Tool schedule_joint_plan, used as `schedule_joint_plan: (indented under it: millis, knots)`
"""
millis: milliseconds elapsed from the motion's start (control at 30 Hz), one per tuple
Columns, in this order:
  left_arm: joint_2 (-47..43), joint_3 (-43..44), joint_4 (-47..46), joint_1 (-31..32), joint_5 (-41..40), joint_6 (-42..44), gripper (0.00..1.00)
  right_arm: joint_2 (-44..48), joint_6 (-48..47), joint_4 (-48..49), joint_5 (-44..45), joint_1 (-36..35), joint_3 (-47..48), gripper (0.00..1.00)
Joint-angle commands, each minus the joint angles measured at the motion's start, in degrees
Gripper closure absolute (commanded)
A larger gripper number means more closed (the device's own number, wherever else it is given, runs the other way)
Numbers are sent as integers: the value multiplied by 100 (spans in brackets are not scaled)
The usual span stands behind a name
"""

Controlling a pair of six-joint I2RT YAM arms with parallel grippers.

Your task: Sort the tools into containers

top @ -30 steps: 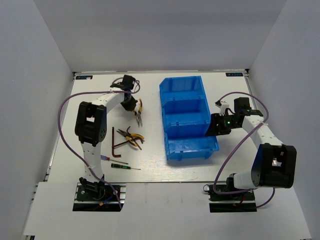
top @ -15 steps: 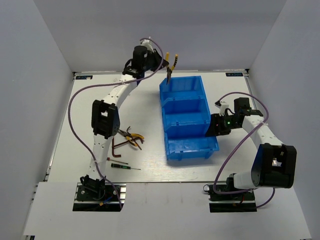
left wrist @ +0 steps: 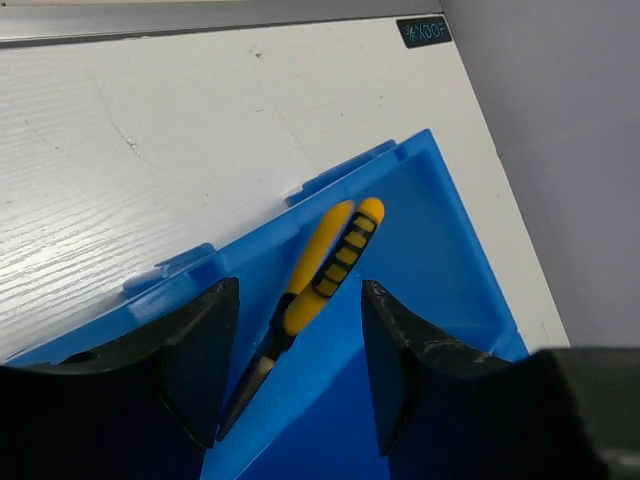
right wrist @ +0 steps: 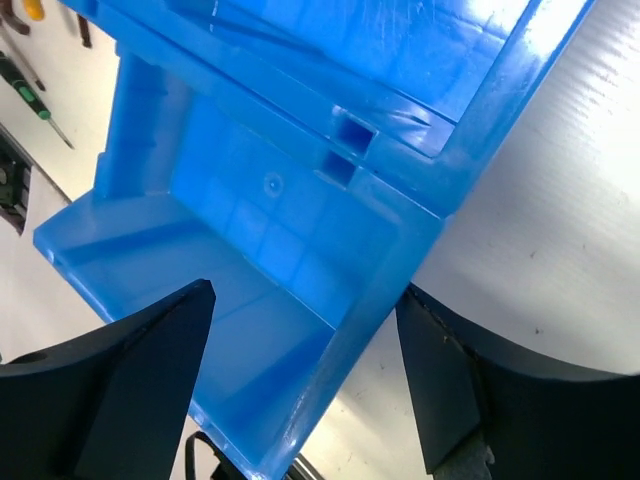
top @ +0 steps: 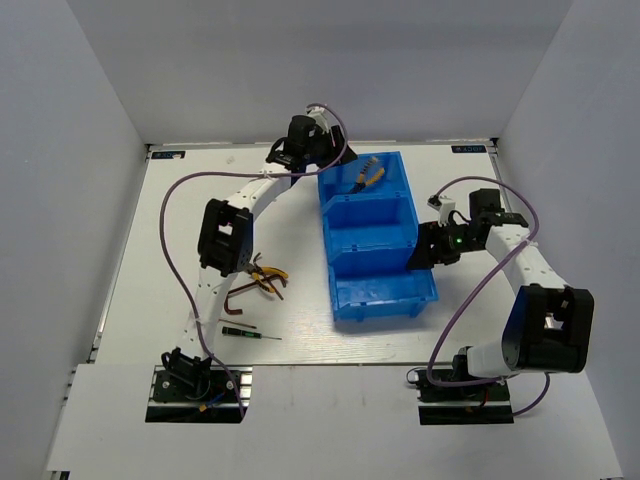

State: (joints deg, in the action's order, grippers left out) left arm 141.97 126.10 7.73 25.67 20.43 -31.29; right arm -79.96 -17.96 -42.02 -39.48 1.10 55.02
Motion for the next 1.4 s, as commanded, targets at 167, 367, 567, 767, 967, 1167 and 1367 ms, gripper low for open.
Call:
schedule_joint_plan:
  millis: [167,367,567,767,967,1167,1367]
  knots:
    - [-1819,-31,887,26,-801,791,59,7,-980,-105,-430,-92,570,86]
    - [-4855,-3351,2180,-106,-2357,466,100,-344,-1614,37,152,-1426,1431,100]
    - [-6707,-5734,3339,-18,-2632,63,50,-1090,-1193,9,134,-2105,2854,47]
    - [-7842,-6827,3305,-70,-2614,-229,47,-1339,-709,62,679,-2220,2795,50]
    - [-7641,-6617,3367,-71,-2614,-176,47,-977,-666,484,995,-2264,2179,36]
    - [-7588,-6616,3244,-71,-2500,-176,41,-1021,-727,994,1294,-2246,2170,20]
    - [-7816,-6493,3472,-71,-2903,-62,21,-1592,-1718,976,1163,-2246,2811,14]
